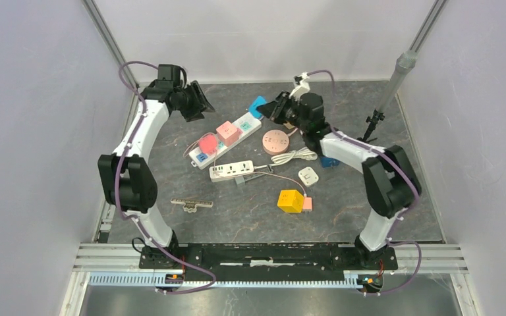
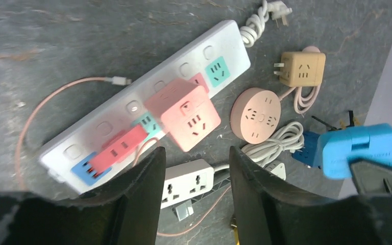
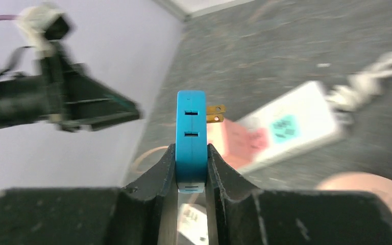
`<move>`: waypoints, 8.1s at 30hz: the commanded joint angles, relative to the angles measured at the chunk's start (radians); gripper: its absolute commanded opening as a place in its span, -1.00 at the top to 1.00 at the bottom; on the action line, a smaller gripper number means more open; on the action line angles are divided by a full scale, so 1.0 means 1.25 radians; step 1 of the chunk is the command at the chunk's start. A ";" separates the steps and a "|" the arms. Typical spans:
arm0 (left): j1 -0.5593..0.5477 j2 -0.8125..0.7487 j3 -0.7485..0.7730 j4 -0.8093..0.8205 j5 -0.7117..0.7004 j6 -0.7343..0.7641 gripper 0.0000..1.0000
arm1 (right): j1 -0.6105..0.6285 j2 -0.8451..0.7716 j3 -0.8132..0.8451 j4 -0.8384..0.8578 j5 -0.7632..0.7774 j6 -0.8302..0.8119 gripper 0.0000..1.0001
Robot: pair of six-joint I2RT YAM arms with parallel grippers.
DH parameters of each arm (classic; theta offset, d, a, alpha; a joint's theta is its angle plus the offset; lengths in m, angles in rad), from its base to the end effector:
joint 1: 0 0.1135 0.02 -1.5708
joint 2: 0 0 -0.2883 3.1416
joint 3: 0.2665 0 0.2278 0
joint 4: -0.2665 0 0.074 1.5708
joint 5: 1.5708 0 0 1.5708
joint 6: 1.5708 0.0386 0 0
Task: Pull the plug off the socket
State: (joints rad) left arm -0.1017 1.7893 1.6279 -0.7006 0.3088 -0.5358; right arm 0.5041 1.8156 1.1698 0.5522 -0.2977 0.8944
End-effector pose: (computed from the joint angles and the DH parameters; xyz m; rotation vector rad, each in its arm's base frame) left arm 0.3780 -0.0504 0.3347 -0.3952 2.4567 -0.6552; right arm 0.3552 0.2089 0.2985 0.1090 1.8307 1.2734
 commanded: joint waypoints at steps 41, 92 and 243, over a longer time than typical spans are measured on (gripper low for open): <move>0.204 -0.260 -0.233 0.068 0.014 -0.017 -1.00 | -0.101 -0.351 -0.302 -0.860 0.411 -0.498 -0.76; 0.153 -0.079 -0.451 0.073 -0.075 -0.041 -0.56 | 0.197 0.281 0.363 -0.291 0.156 -0.635 -0.76; 0.091 -0.056 -0.142 0.080 -0.061 0.150 -0.96 | 0.026 0.139 0.206 -0.348 -0.035 -0.483 -0.78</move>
State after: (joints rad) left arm 0.0174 1.6985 1.4147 -0.6849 0.1192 -0.4286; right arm 0.5659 1.9804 1.3727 0.0139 -0.3134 0.2062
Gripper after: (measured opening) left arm 0.992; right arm 0.888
